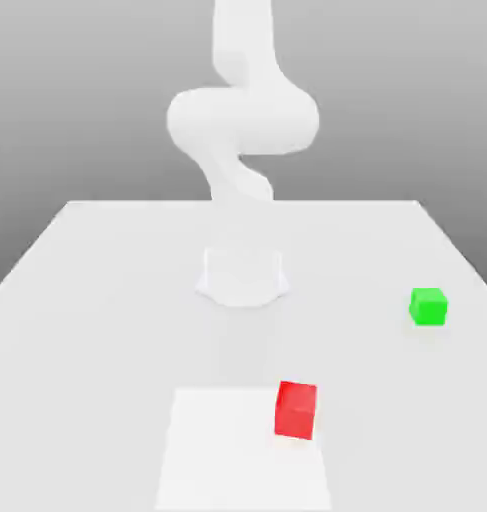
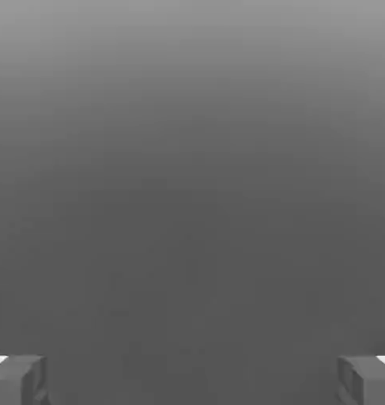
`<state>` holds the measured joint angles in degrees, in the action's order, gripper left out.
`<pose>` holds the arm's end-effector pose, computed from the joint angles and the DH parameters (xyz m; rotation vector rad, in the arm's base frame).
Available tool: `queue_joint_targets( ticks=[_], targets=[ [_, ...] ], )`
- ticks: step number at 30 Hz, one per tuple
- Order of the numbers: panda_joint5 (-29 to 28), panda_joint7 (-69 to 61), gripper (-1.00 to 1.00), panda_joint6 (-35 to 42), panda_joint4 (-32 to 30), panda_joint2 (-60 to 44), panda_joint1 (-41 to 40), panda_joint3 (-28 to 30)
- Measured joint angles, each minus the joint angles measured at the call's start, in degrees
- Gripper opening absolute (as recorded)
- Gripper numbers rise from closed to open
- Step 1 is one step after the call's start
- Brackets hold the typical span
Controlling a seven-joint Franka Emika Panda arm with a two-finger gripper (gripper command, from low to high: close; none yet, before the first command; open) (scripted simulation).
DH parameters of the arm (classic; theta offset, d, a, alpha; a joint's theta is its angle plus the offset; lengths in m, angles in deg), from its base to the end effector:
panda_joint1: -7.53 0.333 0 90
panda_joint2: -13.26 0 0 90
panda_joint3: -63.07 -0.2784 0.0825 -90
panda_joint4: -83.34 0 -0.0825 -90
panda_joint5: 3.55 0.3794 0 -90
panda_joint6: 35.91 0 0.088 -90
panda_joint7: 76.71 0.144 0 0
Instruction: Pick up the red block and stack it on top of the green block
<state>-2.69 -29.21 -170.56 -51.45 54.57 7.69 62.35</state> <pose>0.4229 0.0080 0.6054 -2.4717 1.0746 -0.9205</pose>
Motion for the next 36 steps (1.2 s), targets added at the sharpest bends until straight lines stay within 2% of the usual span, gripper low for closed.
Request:
queue_joint_targets(
  ticks=[11,18,21,25,26,32,36],
  targets=[
    [2.6,9.8,0.0,-14.7,-14.8,-23.6,0.8,-5.2],
    [0.2,18.7,0.0,-23.8,-24.1,-38.4,1.6,-8.1],
    [-2.7,21.8,0.0,-28.7,-24.9,-44.7,1.8,-7.6],
    [-6.8,25.0,0.0,-35.7,-23.8,-53.1,4.5,-4.0],
    [-7.3,25.4,-1.0,-36.9,-23.6,-54.5,5.1,-3.2],
    [-7.8,25.8,-1.0,-37.6,-23.5,-55.3,5.4,-2.9],
    [-4.9,23.6,-1.0,-32.8,-24.4,-49.6,4.1,-4.9]
  ],
)
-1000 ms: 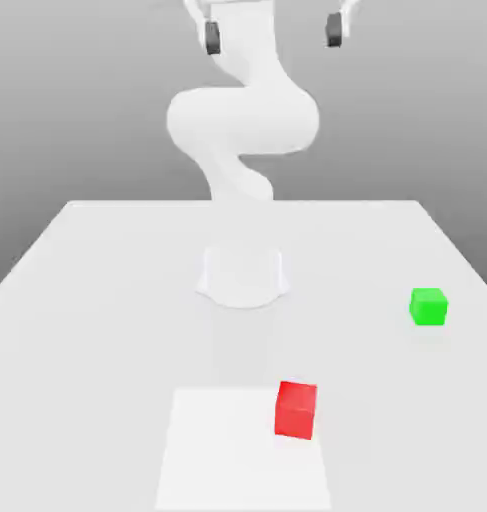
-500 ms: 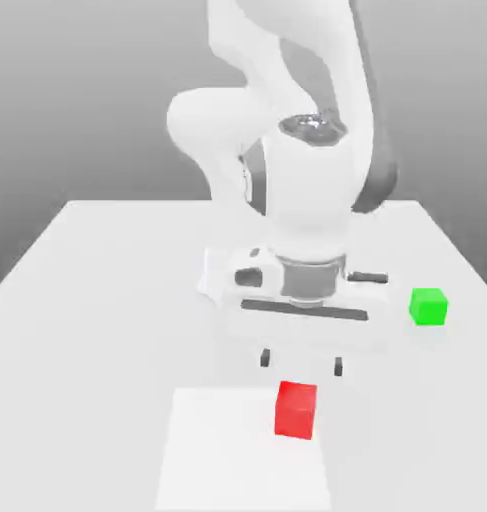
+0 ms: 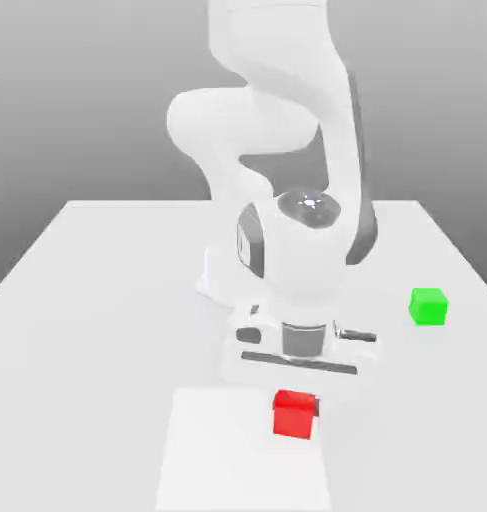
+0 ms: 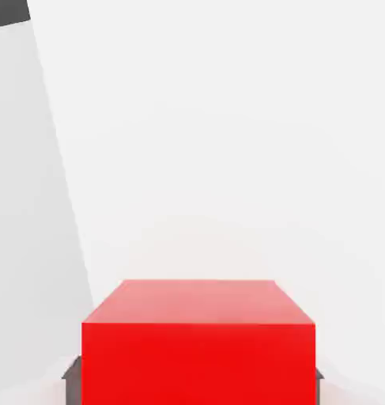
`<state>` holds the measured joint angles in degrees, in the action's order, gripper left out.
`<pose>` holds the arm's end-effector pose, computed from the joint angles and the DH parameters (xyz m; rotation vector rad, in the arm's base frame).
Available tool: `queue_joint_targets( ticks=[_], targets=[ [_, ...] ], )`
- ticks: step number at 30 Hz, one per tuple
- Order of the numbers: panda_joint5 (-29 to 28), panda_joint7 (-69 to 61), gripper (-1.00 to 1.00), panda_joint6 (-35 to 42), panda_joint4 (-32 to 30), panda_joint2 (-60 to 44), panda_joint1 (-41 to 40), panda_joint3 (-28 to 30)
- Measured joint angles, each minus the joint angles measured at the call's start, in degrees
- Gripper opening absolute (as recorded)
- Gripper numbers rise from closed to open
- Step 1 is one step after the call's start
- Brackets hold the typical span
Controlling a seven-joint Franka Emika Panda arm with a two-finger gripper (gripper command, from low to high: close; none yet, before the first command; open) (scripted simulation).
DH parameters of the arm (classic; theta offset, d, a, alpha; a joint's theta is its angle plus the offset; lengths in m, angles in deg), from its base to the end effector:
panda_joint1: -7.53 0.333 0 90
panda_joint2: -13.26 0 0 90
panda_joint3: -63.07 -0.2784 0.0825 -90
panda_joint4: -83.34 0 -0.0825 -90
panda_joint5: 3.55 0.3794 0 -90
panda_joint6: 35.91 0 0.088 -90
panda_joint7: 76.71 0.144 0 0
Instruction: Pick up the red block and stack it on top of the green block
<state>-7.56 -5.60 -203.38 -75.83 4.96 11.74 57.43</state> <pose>0.3661 0.0704 0.1004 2.7556 -1.5088 0.0025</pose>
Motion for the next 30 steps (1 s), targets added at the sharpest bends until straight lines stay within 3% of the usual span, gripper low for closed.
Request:
queue_joint_targets(
  ticks=[6,23,27,30],
  targets=[
    [5.5,-6.9,-1.0,7.9,-1.6,9.6,2.7,-3.8],
    [17.2,-41.4,-1.0,14.7,-5.3,20.8,41.7,-22.1],
    [13.0,-40.2,-1.0,9.5,-5.4,15.6,41.9,-24.4],
    [4.1,-34.1,-1.0,3.8,-5.2,9.1,40.6,-23.6]
  ],
)
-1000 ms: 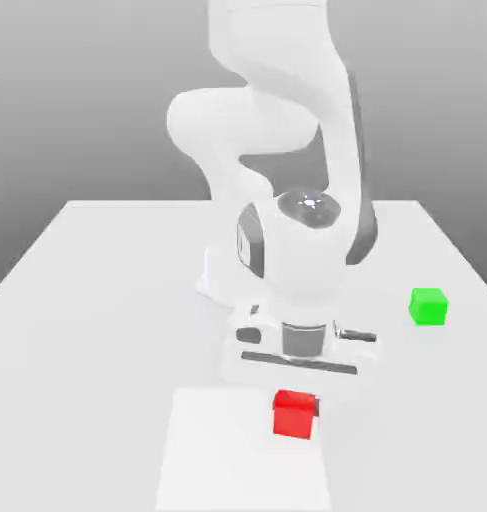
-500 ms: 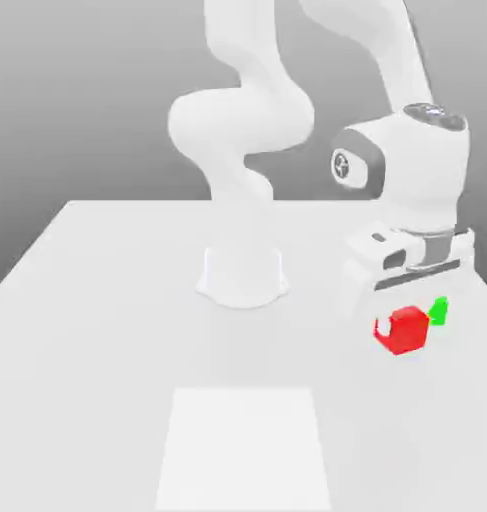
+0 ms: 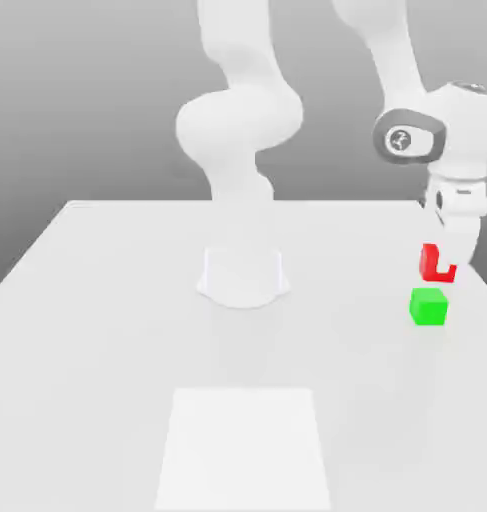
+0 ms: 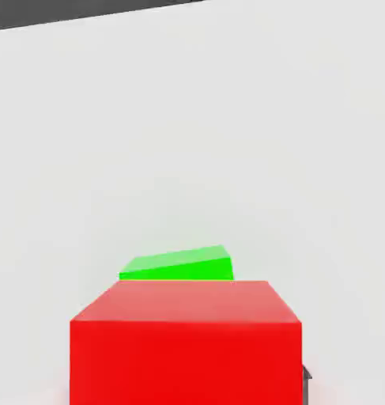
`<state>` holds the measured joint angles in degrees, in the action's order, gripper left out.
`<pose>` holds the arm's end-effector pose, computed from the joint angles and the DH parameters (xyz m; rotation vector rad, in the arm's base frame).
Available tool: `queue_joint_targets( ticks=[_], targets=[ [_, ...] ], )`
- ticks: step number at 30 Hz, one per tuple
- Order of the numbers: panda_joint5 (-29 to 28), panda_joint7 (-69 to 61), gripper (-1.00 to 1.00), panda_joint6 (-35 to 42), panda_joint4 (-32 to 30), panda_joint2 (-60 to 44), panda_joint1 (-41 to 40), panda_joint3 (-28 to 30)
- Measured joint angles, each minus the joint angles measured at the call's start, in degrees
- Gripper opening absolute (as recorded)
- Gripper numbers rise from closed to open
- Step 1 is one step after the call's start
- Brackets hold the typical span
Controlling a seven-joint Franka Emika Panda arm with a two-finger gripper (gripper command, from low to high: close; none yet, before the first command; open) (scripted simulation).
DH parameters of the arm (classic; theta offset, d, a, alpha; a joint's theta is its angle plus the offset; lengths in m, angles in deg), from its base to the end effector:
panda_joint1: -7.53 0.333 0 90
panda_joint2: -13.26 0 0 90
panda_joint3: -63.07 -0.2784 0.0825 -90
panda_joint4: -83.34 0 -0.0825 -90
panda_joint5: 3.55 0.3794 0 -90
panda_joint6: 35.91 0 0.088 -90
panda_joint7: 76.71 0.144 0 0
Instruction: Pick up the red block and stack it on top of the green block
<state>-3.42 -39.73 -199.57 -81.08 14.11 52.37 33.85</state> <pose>0.0984 0.3386 0.1275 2.9759 0.9943 0.0083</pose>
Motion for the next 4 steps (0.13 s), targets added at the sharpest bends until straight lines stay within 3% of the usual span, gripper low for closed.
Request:
queue_joint_targets(
  ticks=[1,2,4],
  targets=[
    [-3.9,2.7,-1.0,-1.9,0.1,-2.2,0.2,1.3],
    [-6.6,4.6,1.0,-3.1,0.1,-3.7,0.5,2.3],
    [-6.6,4.6,1.0,-3.1,0.1,-3.7,0.5,2.3]
  ],
)
